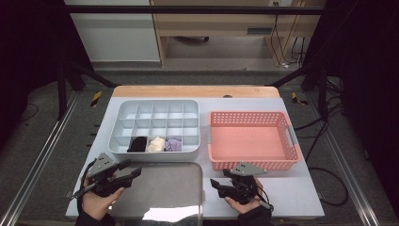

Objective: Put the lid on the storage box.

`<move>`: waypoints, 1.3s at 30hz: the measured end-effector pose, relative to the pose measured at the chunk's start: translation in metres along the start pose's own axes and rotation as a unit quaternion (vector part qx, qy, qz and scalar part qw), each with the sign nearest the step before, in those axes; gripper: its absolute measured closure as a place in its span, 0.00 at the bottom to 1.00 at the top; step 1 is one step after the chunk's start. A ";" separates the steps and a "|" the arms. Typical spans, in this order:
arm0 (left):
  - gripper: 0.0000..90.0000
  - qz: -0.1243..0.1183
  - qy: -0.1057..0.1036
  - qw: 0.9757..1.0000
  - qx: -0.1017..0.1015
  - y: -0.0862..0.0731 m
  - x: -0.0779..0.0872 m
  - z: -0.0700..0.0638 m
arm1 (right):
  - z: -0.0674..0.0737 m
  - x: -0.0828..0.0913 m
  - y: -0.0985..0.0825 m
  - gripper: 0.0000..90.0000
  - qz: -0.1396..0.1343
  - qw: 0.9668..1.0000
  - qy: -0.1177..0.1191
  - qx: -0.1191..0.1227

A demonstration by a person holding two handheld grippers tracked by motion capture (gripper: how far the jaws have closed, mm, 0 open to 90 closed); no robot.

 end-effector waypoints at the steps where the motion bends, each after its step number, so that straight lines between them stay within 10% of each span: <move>1: 0.49 0.005 0.001 1.000 0.005 -0.004 0.000 0.002 | 0.001 -0.002 0.000 0.43 0.000 1.000 0.001 0.000; 27: 0.51 -0.001 0.016 0.999 0.027 -0.016 0.011 0.064 | 0.020 -0.019 -0.003 0.47 0.025 0.999 0.026 0.015; 39: 0.49 0.034 0.039 0.996 0.068 -0.058 0.042 0.082 | 0.024 -0.020 -0.006 0.44 0.028 0.999 0.021 0.017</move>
Point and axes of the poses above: each handheld gripper's, and its own axes: x roughly backward along the jaws, y roughly out of its top, z roughly to its left, the point moved 8 cm from there along -x, roughly forward along the jaws, and after that the axes turned 8 degrees about y, right-handed, at the moved point
